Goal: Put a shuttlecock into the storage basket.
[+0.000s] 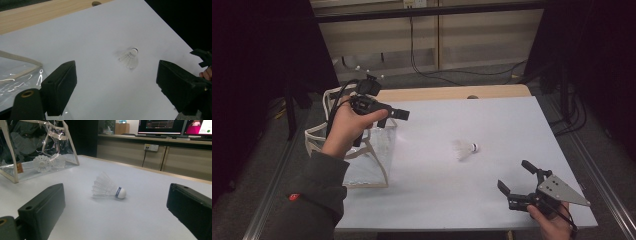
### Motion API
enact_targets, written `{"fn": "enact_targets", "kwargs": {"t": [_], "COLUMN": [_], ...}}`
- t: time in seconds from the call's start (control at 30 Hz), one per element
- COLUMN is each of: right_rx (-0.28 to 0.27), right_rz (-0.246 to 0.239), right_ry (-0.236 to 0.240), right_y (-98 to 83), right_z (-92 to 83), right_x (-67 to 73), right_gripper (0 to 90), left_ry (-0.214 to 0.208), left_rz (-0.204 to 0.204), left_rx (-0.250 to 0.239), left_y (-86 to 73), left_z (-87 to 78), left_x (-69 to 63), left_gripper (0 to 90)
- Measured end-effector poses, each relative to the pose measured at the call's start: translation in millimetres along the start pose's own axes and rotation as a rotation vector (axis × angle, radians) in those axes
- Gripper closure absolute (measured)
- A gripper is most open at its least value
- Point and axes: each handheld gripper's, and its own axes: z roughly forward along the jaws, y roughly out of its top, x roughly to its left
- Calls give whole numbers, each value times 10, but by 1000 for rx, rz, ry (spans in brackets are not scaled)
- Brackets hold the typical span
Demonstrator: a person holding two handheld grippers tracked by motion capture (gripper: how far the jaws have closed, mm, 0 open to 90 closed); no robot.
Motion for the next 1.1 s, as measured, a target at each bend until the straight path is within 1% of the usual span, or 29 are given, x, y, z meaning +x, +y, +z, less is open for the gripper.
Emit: {"fn": "enact_targets", "kwargs": {"t": [0.13,0.17,0.2,0.37,0.4,0.6,0.73,1.03,1.07,1.1], "right_rx": [0,1,0,2,2,0,0,-2,-2,-3], "right_rz": [1,1,1,4,3,4,4,3,2,3], "right_ry": [0,0,-1,-3,-2,-1,0,0,-2,-2], "right_y": [-1,0,0,-1,-1,3,4,4,4,4], "right_z": [-1,-1,-1,-2,-2,-3,-6,-7,-8,-7], "right_x": [-1,-1,-1,-3,-4,-1,-3,-9,-10,-11], "right_gripper": [18,18,18,17,18,18,18,18,18,18], "left_ry": [-9,-10,-12,-18,-19,-32,-39,-54,-54,-56], "left_rz": [12,5,13,19,27,38,48,43,55,56], "left_rx": [6,-1,4,10,18,23,36,41,51,53], "left_y": [7,8,12,18,19,17,13,-4,-6,-8], "left_z": [54,69,77,133,142,225,284,424,432,446], "left_x": [-42,-55,-57,-93,-98,-157,-179,-242,-239,-245], "left_gripper": [167,167,166,163,163,163,154,143,143,142]}}
